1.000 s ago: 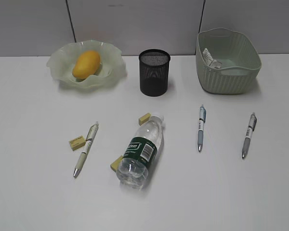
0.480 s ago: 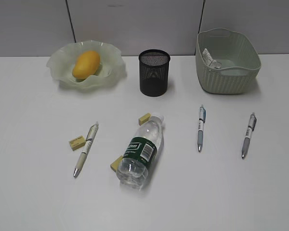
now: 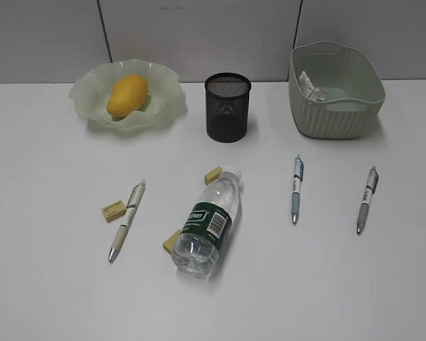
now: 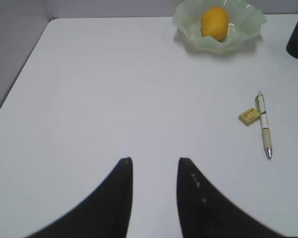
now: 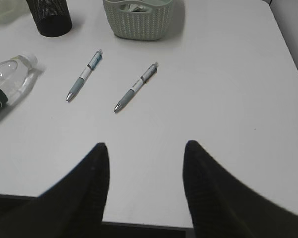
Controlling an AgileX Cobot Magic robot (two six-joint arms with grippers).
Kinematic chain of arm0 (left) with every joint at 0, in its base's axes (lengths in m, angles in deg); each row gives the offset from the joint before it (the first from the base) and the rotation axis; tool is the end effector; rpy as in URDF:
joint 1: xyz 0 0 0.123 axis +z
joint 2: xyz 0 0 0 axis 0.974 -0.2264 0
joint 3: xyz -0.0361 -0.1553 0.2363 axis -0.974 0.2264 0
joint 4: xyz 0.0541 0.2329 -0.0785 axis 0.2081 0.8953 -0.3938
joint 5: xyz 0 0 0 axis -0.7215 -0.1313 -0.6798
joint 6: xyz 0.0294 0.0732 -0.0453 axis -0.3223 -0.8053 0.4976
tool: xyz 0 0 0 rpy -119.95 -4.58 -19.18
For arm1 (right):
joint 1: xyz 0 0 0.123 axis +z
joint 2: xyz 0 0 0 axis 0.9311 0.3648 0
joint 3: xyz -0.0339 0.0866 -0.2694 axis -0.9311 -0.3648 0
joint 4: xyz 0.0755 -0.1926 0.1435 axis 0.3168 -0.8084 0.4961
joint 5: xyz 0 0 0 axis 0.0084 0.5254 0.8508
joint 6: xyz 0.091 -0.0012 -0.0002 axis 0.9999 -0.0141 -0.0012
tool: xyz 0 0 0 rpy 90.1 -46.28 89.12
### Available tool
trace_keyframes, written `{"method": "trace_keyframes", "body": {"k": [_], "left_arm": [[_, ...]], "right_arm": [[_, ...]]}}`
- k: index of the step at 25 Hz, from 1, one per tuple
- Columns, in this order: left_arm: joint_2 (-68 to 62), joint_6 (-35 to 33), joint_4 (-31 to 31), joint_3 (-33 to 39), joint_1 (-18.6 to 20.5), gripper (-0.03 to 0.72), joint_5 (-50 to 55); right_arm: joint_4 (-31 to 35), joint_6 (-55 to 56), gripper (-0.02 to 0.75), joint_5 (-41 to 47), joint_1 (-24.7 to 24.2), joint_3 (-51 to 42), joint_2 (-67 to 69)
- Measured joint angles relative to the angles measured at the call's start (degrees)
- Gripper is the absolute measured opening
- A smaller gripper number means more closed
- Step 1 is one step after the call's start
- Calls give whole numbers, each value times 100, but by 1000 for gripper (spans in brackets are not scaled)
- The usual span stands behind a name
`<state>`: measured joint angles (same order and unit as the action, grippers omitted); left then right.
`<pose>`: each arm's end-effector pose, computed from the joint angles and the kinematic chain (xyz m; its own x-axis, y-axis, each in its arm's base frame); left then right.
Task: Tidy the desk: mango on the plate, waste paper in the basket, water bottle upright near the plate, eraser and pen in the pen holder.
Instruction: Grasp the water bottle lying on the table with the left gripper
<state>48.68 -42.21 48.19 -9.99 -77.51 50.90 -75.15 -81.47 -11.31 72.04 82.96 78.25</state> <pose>-0.0094 0.0008 0.2832 -0.4332 -0.0169 -0.9012 -0.0057 0.9999 -0.0160 -0.0063 0.0042 0.2806 -0.4195 -0.0566 -0.9060 -0.1185 0.9929 -0.0071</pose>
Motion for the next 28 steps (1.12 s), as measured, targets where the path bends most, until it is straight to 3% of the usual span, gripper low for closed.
{"method": "trace_keyframes", "body": {"k": [12,17,20,24,28], "left_arm": [[0,0,0,0,0,238,0],[0,0,0,0,0,238,0],[0,0,0,0,0,238,0],[0,0,0,0,0,238,0],[0,0,4,0,0,238,0]], "right_arm": [[0,1,409,0,0,0,0],[0,6,593,0,0,0,0],[0,6,642,0,0,0,0],[-12,6,638,0,0,0,0],[-24,6,582,0,0,0,0]]}}
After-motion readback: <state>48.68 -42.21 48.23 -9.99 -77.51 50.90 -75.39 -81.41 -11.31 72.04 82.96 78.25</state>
